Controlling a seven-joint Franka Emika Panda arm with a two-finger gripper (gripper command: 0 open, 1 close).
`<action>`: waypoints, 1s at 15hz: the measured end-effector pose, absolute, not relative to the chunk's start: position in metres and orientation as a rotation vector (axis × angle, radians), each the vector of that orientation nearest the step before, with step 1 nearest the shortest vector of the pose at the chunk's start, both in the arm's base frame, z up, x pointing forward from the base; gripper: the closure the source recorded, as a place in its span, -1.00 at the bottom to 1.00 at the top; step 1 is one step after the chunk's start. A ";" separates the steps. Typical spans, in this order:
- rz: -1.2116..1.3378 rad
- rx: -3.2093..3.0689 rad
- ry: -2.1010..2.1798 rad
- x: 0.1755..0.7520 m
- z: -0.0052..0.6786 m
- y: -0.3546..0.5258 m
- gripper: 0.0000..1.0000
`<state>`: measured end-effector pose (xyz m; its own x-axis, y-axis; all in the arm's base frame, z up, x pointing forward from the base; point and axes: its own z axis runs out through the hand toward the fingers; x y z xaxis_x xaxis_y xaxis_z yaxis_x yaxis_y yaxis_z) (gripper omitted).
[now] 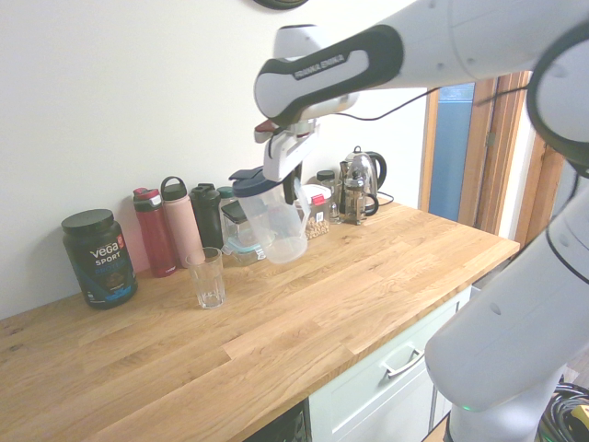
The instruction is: Pour me some water
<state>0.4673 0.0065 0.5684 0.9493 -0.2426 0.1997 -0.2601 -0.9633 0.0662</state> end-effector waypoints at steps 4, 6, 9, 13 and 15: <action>0.121 2.878 -0.132 0.497 0.553 0.039 1.00; 0.089 2.790 -0.011 0.496 0.547 0.063 1.00; 0.059 2.679 0.126 0.494 0.530 0.103 1.00; 0.022 2.544 0.192 0.502 0.517 0.123 1.00; 0.015 2.509 0.197 0.506 0.525 0.128 1.00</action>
<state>0.5058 0.1278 0.5250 0.9888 0.1449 -0.0353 0.1381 -0.7999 0.5840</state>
